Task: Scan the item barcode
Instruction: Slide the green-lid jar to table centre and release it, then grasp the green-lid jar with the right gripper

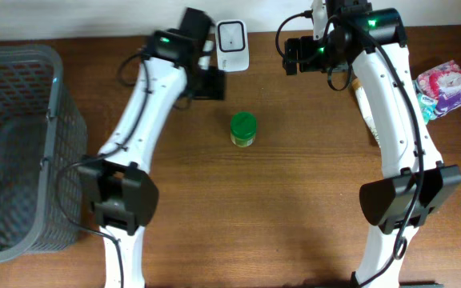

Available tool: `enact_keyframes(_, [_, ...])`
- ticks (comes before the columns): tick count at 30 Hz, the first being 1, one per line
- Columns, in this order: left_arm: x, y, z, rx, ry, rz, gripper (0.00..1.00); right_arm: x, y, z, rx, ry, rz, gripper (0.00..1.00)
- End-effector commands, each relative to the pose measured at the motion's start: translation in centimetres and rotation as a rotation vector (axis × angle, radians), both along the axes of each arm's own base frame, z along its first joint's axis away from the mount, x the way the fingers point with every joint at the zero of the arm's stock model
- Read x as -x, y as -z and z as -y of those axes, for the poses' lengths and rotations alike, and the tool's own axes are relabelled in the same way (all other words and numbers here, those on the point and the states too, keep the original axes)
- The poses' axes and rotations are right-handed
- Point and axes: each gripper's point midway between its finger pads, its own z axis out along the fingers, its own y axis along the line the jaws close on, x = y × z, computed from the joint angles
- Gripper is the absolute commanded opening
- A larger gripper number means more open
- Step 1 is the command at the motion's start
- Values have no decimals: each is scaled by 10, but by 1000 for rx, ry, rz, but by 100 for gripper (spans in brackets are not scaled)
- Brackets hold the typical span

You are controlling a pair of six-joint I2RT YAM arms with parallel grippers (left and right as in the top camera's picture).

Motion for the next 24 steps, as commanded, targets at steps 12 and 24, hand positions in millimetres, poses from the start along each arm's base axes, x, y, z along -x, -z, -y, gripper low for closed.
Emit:
enact_keyframes(12, [-3,3,-114,-135,-319,-47,99,0,5,-1,7,5,-12,99])
enact_keyframes(24, [-3,3,-114,-135,-318,-47,99,36,56,-94,-3,-319,-136,99])
